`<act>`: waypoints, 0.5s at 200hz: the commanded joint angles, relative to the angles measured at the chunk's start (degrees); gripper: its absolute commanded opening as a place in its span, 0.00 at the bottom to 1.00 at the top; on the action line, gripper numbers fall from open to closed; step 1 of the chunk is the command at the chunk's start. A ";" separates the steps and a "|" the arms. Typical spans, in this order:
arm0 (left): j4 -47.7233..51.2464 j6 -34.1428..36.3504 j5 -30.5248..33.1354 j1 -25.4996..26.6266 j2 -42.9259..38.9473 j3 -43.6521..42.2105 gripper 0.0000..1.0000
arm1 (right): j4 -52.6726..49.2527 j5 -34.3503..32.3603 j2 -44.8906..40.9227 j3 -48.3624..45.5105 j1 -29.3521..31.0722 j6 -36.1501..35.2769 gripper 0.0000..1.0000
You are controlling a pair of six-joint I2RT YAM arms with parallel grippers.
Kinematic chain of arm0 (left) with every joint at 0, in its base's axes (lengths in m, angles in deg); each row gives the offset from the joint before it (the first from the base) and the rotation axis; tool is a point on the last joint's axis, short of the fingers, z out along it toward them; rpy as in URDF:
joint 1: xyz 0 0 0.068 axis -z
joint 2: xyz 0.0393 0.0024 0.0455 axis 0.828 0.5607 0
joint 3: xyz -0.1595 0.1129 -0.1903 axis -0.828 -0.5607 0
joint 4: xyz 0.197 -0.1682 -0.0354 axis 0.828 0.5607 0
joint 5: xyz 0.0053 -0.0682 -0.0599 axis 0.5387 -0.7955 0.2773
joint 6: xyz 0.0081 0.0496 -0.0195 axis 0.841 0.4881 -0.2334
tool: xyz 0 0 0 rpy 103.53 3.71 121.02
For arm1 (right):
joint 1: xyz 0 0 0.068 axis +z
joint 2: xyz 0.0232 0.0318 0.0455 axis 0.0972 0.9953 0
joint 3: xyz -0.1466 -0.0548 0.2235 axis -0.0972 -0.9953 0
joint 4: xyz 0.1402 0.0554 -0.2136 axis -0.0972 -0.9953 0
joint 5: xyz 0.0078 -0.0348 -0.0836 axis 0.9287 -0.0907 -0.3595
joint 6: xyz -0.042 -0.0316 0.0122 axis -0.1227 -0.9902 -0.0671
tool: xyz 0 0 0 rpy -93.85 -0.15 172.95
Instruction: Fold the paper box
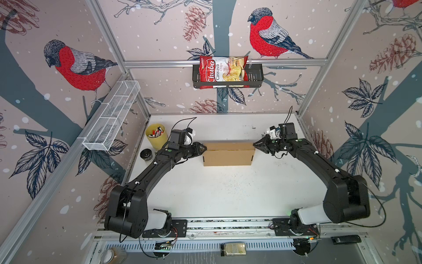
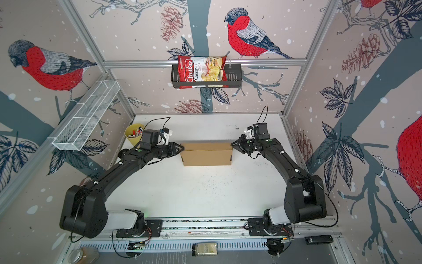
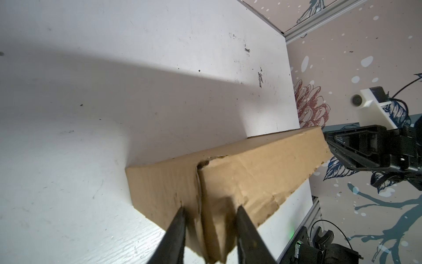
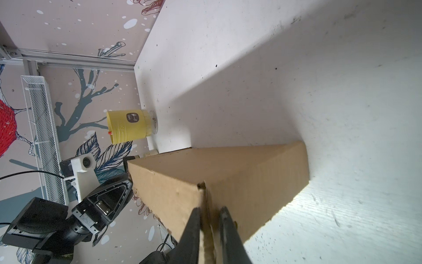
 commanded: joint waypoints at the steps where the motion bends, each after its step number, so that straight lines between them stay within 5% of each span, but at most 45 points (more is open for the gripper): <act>1: 1.99 1.48 0.36 -0.69 0.74 -1.02 0.25 | -1.44 -1.50 0.32 0.17 0.14 -0.35 0.18; 61: 3.12 2.35 0.04 -0.70 1.10 0.17 0.25 | -7.72 -0.99 -0.51 3.53 -0.88 -7.66 0.46; 100: 3.18 2.56 0.19 -0.71 1.03 -0.11 0.25 | -9.81 -1.02 -1.06 2.84 -0.16 -10.48 0.49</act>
